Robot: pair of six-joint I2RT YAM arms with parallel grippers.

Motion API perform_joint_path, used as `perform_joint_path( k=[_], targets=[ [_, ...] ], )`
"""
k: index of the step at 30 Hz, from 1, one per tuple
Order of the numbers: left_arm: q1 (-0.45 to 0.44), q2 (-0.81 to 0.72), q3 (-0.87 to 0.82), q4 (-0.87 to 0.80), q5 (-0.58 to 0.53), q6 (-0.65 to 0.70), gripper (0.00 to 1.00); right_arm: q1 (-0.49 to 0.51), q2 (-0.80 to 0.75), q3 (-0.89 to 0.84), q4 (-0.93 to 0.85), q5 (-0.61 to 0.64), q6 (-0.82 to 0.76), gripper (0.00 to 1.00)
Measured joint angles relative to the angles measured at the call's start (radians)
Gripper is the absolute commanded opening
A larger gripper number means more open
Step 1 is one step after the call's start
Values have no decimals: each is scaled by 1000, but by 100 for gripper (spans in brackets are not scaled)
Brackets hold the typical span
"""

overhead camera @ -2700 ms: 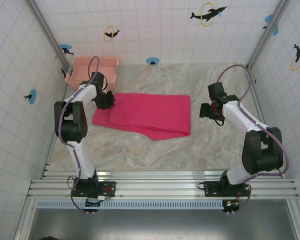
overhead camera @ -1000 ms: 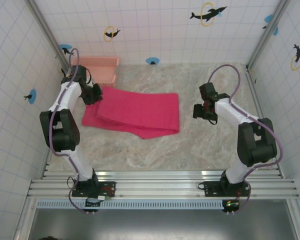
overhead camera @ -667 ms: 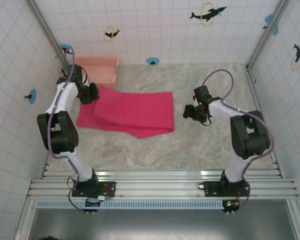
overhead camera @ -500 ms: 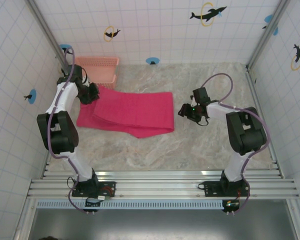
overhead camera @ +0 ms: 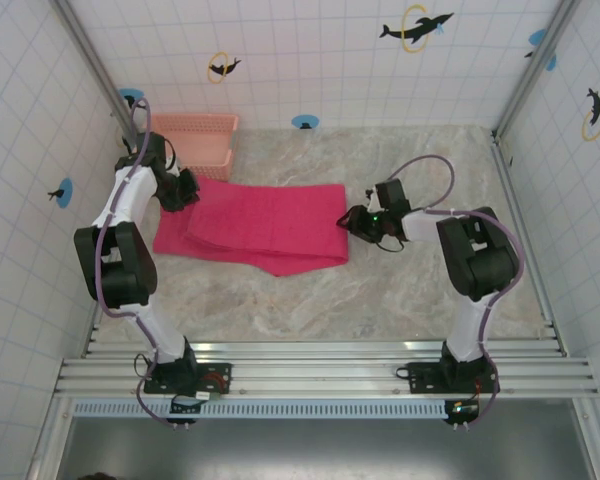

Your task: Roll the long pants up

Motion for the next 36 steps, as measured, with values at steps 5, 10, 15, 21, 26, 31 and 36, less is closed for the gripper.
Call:
perform_joint_path(
  k=[5, 10, 15, 21, 26, 31, 36],
  targets=[
    [0, -1, 0, 0, 0, 0, 0, 25, 31, 11, 8, -18, 5, 2],
    [0, -10, -11, 0, 1, 0, 0, 23, 47, 29, -31, -14, -13, 0],
    [-7, -26, -32, -2, 3, -1, 0, 1, 20, 107, -263, 82, -155, 0],
    [-99, -32, -60, 3, 39, -24, 0, -114, -70, 122, -478, 136, -311, 0],
    [-207, -32, -69, 32, 42, -68, 0, -182, -116, 145, -645, 209, -416, 0],
    [-225, -32, -99, 71, 38, -111, 0, -174, -159, 226, -790, 286, -478, 0],
    [-201, -32, -97, 64, 19, -105, 0, -97, -163, 341, -874, 393, -516, 0]
  ],
)
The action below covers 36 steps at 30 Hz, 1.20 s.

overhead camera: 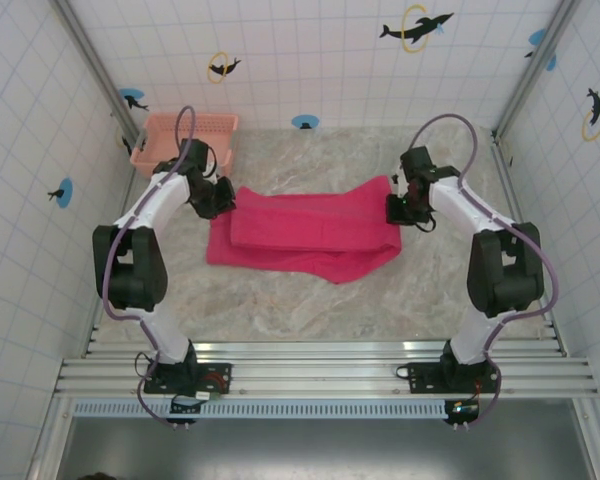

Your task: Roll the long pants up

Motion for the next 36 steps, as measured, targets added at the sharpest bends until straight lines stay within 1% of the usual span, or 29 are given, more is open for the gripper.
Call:
perform_joint_path(
  k=[4, 8, 11, 14, 17, 21, 26, 31, 36],
  targets=[
    [60, -11, -14, -8, -8, 8, 0, 98, 7, 44, -33, 72, -11, 0],
    [118, -50, -40, -36, -19, 38, 0, 183, 62, 84, -45, 121, -8, 0],
    [146, -73, -55, -41, -26, 58, 0, 233, 112, 105, -47, 153, -2, 0],
    [158, -77, -84, -39, -26, 73, 0, 262, 153, 111, -45, 180, 11, 0],
    [158, -71, -113, -31, -25, 75, 0, 266, 178, 111, -45, 196, 24, 0],
    [157, -69, -145, -13, -18, 75, 0, 260, 175, 105, -40, 219, 37, 0],
    [152, -67, -148, -5, 13, 75, 0, 228, 142, 54, -6, 207, 46, 0],
    [139, -53, -147, -4, 47, 74, 0, 188, 105, 38, 7, 198, 48, 0],
    [138, -29, -131, -1, 56, 71, 0, 182, 95, 33, 9, 193, 48, 0]
  ],
)
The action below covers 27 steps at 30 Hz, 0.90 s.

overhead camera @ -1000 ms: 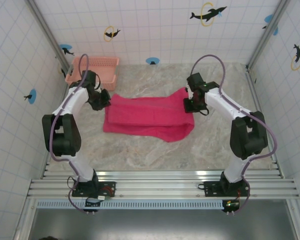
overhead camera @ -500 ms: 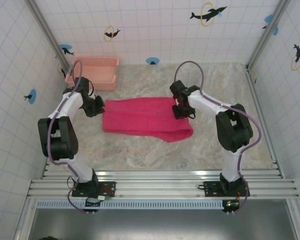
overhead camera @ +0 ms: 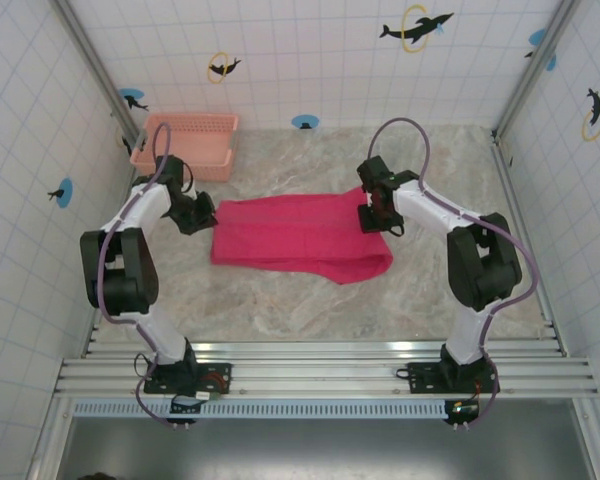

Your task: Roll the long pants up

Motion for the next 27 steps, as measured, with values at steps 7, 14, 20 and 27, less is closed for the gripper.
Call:
perform_joint_path(
  k=[7, 14, 20, 27],
  targets=[
    [0, 30, 27, 0, -3, 0, 0, 0, 0, -4, 5, -11, 0, 0],
    [2, 81, 35, 0, -37, 1, 0, 0, 0, -14, 14, -10, -3, 49],
    [13, 126, 35, 20, -73, 1, 0, -16, 0, -40, 8, 21, -14, 61],
    [13, 150, 17, 61, -78, 0, 12, -33, -9, -3, -51, 43, -43, 62]
  ],
)
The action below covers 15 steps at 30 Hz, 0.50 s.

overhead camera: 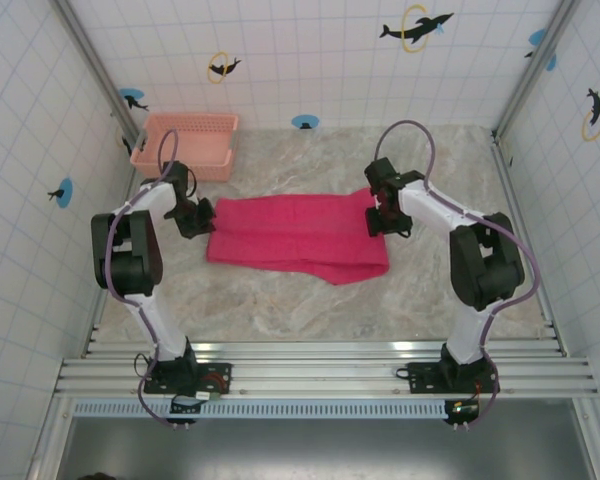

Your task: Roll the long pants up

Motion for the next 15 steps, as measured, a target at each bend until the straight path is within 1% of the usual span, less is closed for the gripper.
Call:
perform_joint_path(
  k=[1, 3, 4, 5, 6, 7, 13, 15],
  targets=[
    [0, 2, 0, 6, -3, 1, 20, 0, -3, 20, -13, 2, -3, 62],
    [0, 8, 0, 18, -20, -5, 41, 0, -6, 65, -34, 1, -10, 62],
    [1, 11, 0, 23, -28, -4, 49, 0, -8, 94, -42, -2, -13, 62],
    [2, 16, 0, 26, -37, -6, 53, 0, -10, 120, -48, -5, -15, 62],
    [3, 21, 2, 27, -46, -8, 60, 0, -12, 140, -51, -12, -18, 62],
    [6, 24, 4, 27, -52, -9, 97, 1, -14, 161, -54, -23, -19, 62],
    [6, -11, 8, 37, -68, -19, 98, 16, -16, 209, -51, -105, -12, 61],
    [3, -60, 7, 38, -68, -23, 97, 20, -14, 209, -43, -139, 0, 58]
  ],
)
